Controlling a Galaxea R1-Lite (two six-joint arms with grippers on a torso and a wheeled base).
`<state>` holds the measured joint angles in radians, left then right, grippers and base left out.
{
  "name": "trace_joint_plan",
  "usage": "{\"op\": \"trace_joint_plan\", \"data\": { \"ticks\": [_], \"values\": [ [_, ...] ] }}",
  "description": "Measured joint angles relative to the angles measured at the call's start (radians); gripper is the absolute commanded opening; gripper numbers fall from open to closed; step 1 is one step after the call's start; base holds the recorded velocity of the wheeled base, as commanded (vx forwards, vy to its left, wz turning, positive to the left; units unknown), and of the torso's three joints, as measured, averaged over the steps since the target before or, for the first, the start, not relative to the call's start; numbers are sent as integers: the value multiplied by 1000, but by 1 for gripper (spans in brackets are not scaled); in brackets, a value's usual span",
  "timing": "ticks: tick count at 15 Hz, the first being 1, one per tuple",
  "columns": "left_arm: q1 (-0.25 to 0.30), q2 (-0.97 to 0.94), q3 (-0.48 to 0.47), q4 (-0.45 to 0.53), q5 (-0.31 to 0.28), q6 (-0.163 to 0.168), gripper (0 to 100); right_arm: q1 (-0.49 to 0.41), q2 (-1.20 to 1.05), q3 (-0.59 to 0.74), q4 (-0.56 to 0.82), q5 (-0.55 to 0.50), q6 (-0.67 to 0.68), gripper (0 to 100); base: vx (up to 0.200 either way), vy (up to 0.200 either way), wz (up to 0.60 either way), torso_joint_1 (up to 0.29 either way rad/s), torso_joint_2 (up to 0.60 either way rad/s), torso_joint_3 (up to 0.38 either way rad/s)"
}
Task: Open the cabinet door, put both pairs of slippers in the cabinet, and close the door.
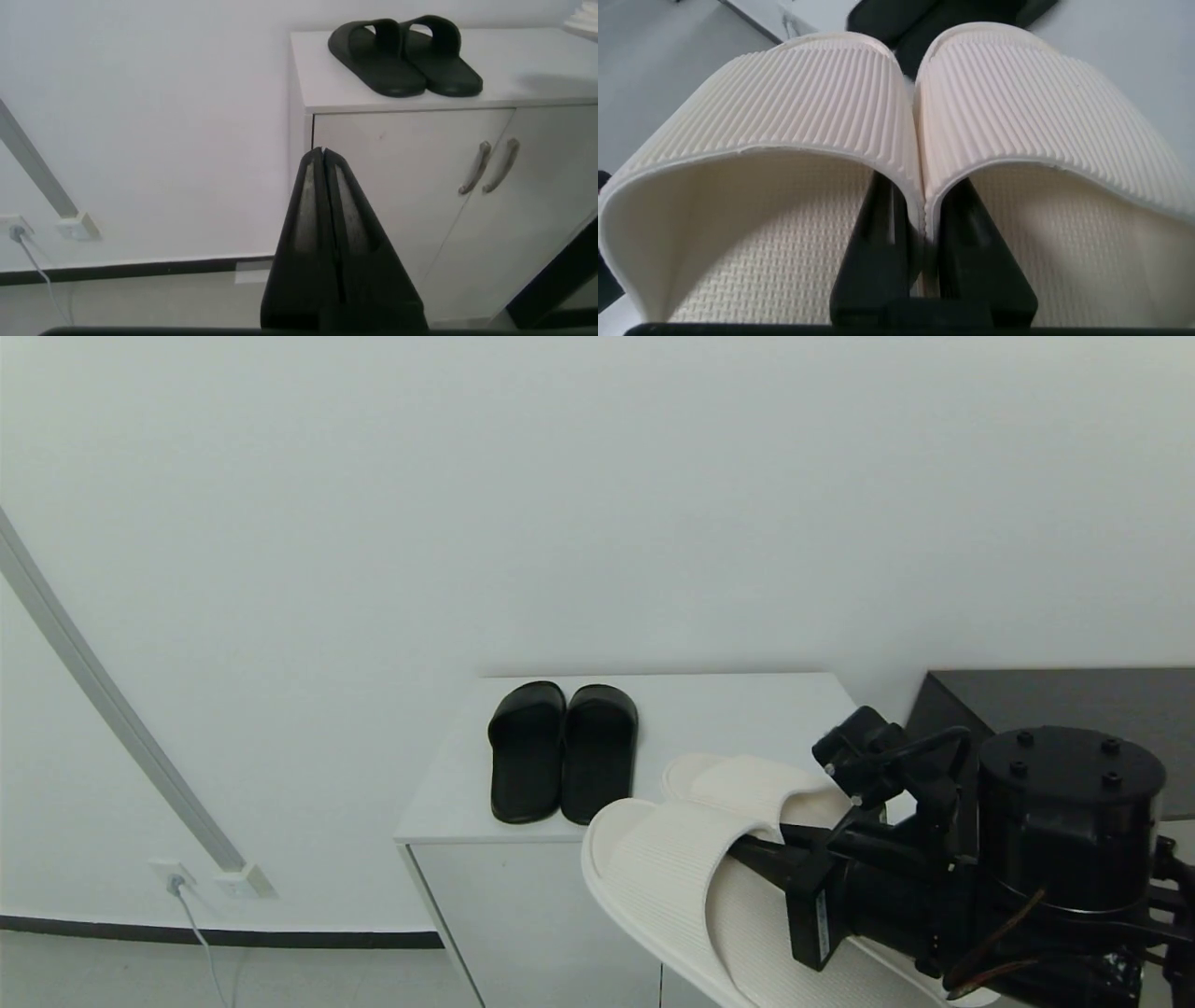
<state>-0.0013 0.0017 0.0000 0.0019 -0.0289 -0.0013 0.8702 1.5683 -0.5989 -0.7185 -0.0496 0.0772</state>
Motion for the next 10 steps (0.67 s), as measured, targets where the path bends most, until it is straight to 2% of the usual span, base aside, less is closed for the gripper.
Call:
{"op": "trace_joint_plan", "data": {
  "ticks": [3,10],
  "values": [
    [0,0,0,-1,0,0,0,1,-6,4,-2,1,1,0,-200,0,0,-10,-1,10],
    [0,0,0,0,0,1,0,-5,-5,22,-4,-1,0,0,0,0,0,0,0,0]
  ]
}}
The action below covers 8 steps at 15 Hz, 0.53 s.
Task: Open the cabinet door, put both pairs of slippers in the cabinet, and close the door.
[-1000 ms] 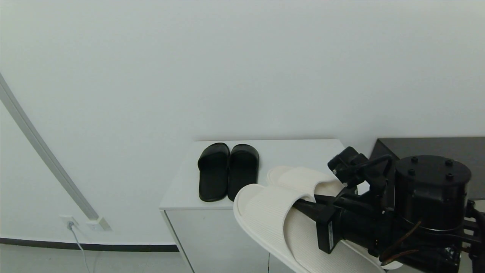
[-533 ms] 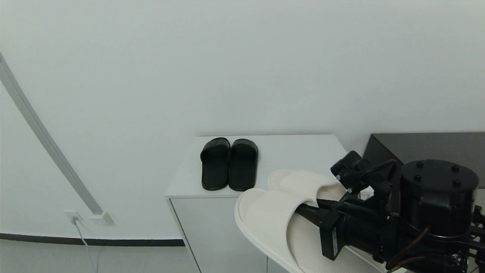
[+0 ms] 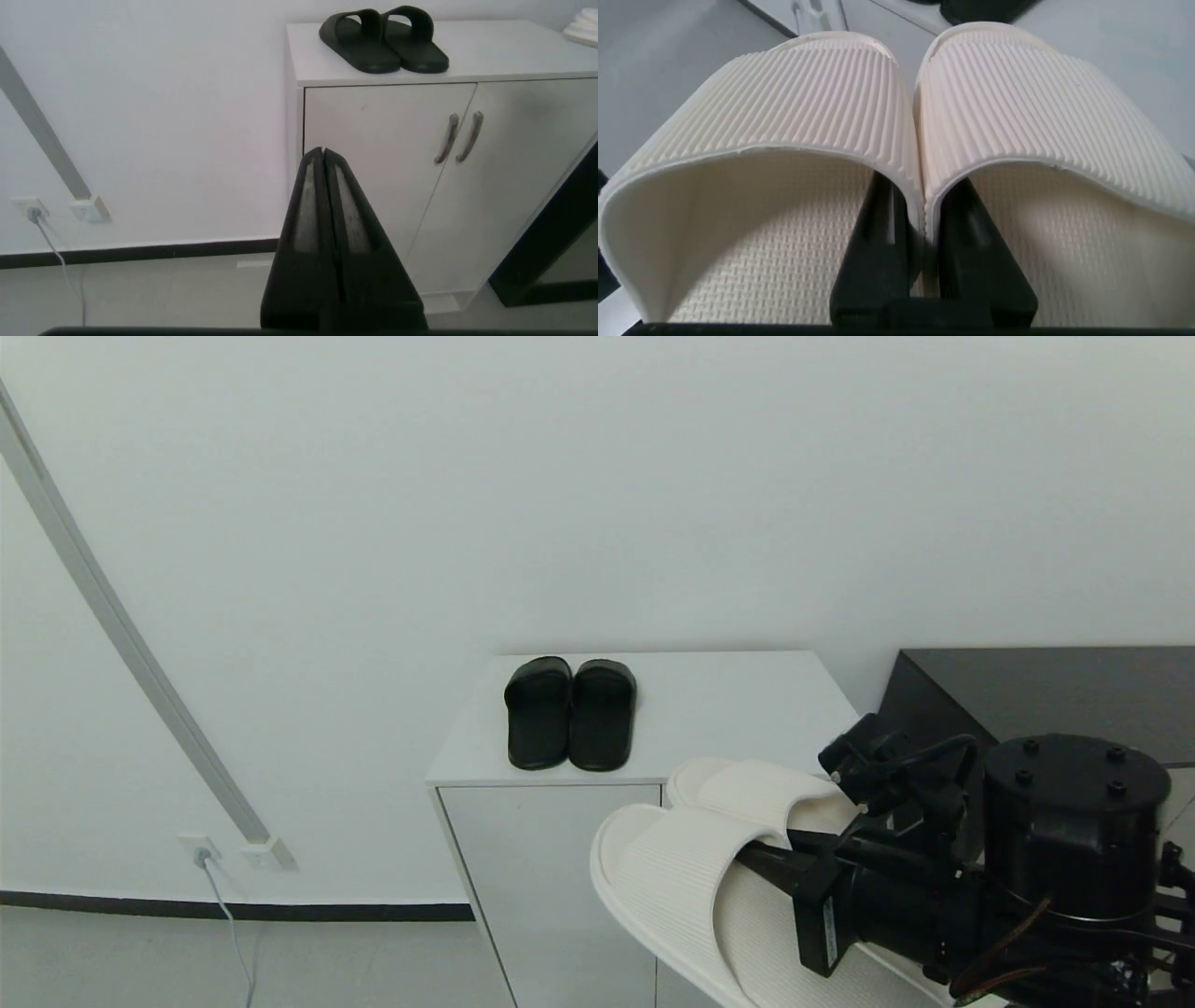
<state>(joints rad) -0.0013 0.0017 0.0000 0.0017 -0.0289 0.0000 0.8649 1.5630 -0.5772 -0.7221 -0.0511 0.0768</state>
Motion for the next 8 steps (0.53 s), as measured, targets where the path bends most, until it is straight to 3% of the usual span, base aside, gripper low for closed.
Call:
{"op": "trace_joint_plan", "data": {
  "ticks": [8],
  "values": [
    [1,0,0,0,2,-2,0,1,0,15,-3,1,0,0,0,0,0,0,0,0]
  ]
}}
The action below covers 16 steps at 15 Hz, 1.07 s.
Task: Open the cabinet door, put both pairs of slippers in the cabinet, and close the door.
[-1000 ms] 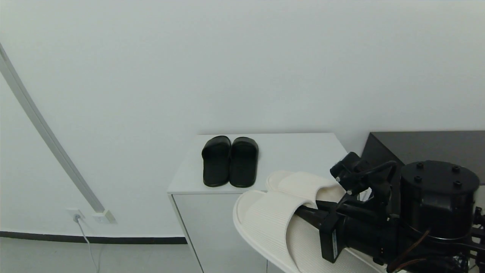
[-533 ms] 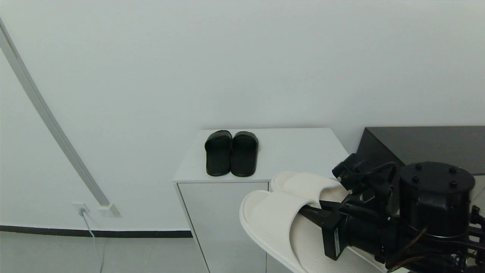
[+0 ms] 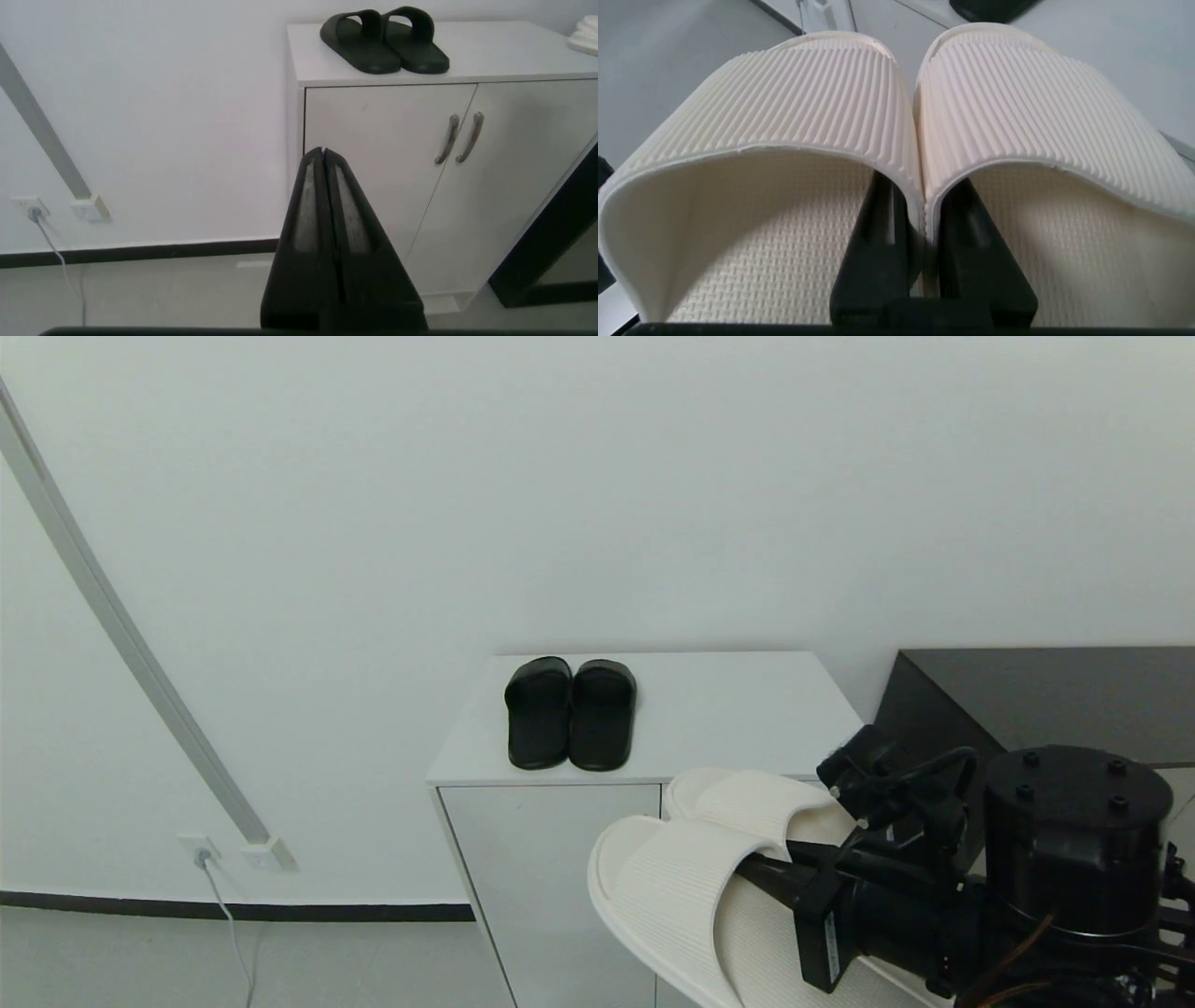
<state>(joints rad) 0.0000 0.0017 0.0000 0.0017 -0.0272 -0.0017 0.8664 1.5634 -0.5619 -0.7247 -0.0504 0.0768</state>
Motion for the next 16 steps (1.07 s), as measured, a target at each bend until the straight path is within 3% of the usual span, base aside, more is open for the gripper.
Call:
{"op": "trace_joint_plan", "data": {
  "ticks": [8,9,16],
  "values": [
    [-1,0,0,0,-1,0,0,0,0,8,-2,2,1,0,0,0,0,-107,234,129],
    [-1,0,0,0,-2,0,100,0,0,8,-2,1,0,0,0,0,0,-168,378,198],
    [-1,0,0,0,-2,0,100,0,1,14,-2,1,0,0,0,0,0,-215,501,286]
  ]
}}
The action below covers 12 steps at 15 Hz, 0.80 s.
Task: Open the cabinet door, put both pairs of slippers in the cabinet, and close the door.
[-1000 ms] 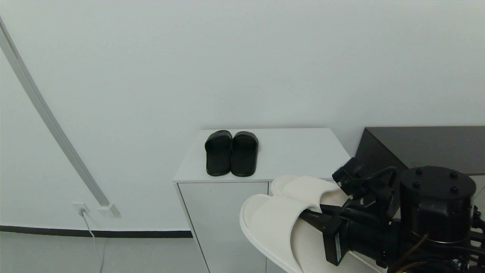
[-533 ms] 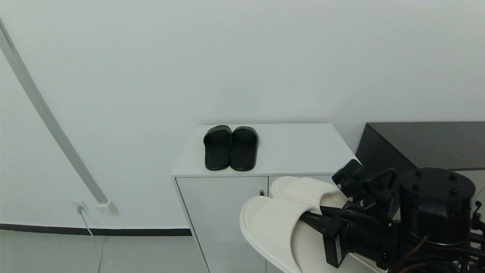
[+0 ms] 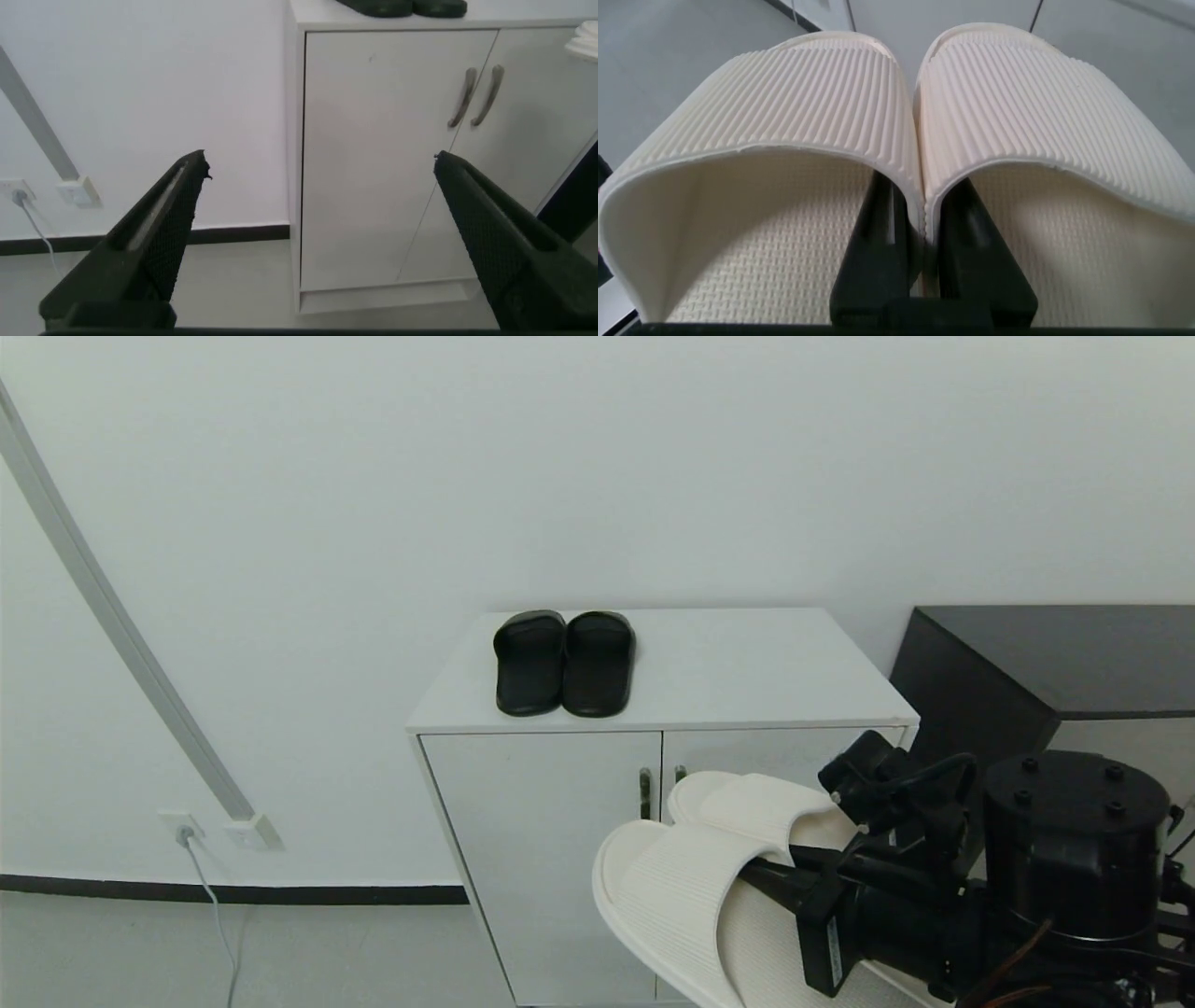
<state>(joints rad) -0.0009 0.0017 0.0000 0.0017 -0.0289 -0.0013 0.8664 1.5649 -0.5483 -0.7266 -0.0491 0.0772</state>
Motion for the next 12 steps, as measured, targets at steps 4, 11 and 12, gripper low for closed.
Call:
{"op": "trace_joint_plan", "data": {
  "ticks": [4,11,12],
  "values": [
    [0,0,0,0,0,0,100,0,1,3,0,0,-1,0,0,0,0,-218,541,325],
    [0,0,0,0,0,0,100,0,1,10,0,0,-13,0,0,0,0,-179,500,325],
    [0,0,0,0,0,0,100,0,1,12,0,0,-13,0,0,0,0,-159,491,325]
  ]
}}
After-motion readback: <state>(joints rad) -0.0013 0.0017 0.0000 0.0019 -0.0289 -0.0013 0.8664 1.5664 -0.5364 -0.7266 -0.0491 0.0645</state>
